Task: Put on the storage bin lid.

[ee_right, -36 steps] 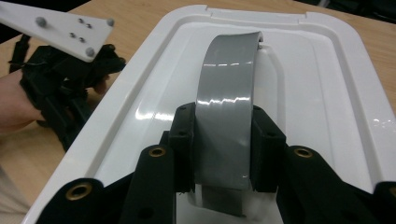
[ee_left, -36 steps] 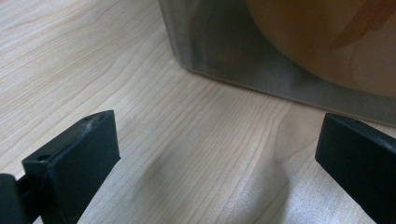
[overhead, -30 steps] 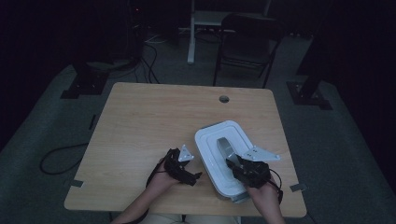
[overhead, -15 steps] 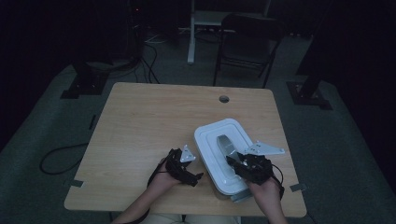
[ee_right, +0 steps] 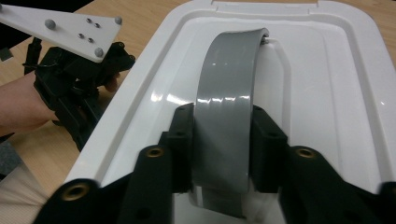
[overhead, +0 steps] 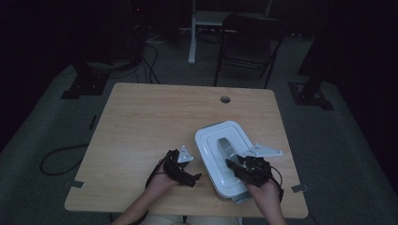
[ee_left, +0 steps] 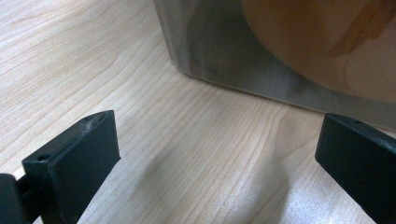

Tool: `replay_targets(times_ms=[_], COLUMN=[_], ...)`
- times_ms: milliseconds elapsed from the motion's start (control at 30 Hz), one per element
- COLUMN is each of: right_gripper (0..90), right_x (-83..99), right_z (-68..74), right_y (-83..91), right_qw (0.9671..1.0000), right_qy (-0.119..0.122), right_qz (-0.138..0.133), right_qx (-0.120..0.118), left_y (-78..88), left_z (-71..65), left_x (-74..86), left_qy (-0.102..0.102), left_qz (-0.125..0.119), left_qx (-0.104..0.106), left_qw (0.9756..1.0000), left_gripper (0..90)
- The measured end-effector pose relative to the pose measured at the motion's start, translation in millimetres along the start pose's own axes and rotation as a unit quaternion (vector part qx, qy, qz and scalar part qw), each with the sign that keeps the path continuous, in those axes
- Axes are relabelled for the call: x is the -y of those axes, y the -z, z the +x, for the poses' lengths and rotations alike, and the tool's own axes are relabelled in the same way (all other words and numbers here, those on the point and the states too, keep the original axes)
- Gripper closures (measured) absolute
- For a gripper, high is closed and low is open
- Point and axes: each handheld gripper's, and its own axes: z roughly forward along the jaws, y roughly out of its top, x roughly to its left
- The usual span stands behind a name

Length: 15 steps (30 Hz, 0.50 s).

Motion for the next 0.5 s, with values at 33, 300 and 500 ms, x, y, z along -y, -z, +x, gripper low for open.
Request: replay_targets(times_ms=[33,300,500], right_gripper=[50.1,30.8,12.0], right_x=[-0.9,-5.1,-6.4], right_z=[0.8,-9.4,-35.8], right_y=[-0.1,17.7,32.6], right_qw=[1.0,0.9994,0.9973], right_qy=[0.004,-0.013,-0.036], right_qz=[0.003,-0.033,-0.062], right_qx=[0.0,0.004,0.016], left_y=[-0.2,1.5,3.8], left_z=[0.4,4.3,3.8], left_x=[0.1,-2.6,-6.9], left_qy=[0.0,0.007,0.008], left_qz=[0.001,-0.002,-0.008], left_qx=[0.0,0.001,0.002], left_qw=[1.0,1.0,0.9999], left_gripper=[0.3,0.3,0.4])
